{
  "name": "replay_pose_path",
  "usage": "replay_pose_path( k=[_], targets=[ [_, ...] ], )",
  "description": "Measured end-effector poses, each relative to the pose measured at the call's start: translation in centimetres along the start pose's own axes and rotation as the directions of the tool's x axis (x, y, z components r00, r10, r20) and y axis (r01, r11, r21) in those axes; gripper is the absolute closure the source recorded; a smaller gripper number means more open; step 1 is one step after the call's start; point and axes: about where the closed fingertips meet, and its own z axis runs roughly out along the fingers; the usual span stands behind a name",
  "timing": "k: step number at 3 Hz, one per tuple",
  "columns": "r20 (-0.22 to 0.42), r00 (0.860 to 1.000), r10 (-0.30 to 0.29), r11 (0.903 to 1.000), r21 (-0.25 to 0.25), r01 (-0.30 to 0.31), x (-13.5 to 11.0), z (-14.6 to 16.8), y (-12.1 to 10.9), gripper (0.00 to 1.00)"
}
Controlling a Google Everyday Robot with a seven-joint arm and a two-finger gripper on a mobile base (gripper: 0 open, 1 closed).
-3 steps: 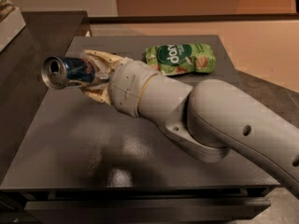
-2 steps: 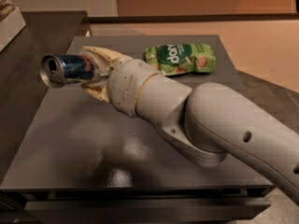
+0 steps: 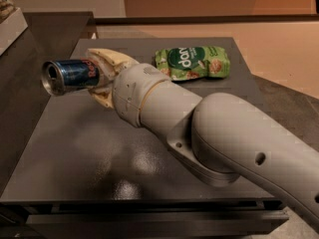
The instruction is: Place redbull can upright
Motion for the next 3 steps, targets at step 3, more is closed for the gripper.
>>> replay_pose_path(
  k=[3],
  targets=[
    [-0.152,0.868,-0.473,0.8711,0.068,0.486,5.4,-1.0,-5.3,1.00]
  ],
)
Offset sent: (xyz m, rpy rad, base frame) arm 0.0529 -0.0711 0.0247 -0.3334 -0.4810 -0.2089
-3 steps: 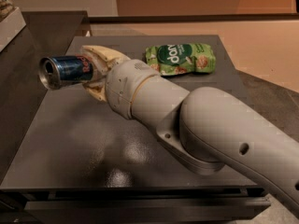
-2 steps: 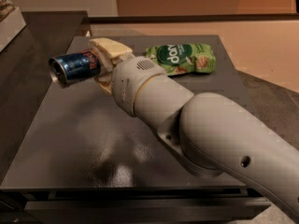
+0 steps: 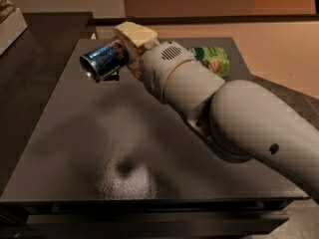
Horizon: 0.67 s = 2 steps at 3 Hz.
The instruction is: Place redbull can upright
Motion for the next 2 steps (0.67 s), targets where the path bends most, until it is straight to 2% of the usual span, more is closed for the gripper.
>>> replay_pose_path(
  k=[1,2],
  targets=[
    [-0.017,0.993,-0.120,0.9927,-0.005,0.120,2.4,0.2,-0.9,1.00],
    [-0.017,0.972,-0.235,0.9719,0.004,0.235,4.1,0.3,-1.5,1.00]
  ],
)
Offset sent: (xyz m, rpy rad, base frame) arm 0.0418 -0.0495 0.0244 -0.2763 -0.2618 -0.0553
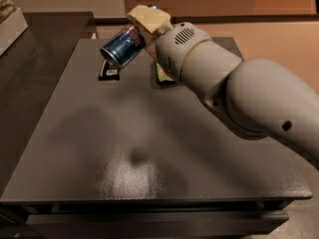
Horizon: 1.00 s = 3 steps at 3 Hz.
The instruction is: Place redbull can upright
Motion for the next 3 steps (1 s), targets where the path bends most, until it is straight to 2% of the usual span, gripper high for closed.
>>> replay_pose_path(
  k=[1,2,3],
  targets=[
    [0.024,0.989,-0.143,0.9898,-0.005,0.143,1.2,0.3,0.7,1.00],
    [0.090,0.956,-0.278,0.9594,-0.024,0.281,1.5,1.0,1.2,1.00],
    [0.137,0.908,-0.396,0.9141,-0.034,0.404,1.3,1.7,2.2,1.00]
  ],
)
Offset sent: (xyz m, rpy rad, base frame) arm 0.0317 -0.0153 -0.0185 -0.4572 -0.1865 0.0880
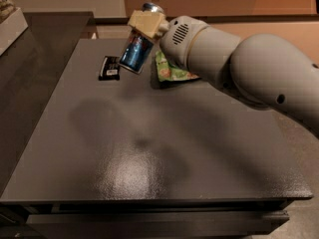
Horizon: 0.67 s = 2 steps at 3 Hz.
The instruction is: Place redbull can upright
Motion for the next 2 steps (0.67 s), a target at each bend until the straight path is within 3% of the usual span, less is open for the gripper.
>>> replay_pose_path(
  k=[1,2],
  targets=[
    [0.007,0.996,-0.086,0.9962,-0.009,0.087,-0.28,0.53,0.81,1.00],
    [0.008,0.996,-0.094,0.9955,-0.009,0.094,-0.30,0.56,0.79,1.00]
  ],
)
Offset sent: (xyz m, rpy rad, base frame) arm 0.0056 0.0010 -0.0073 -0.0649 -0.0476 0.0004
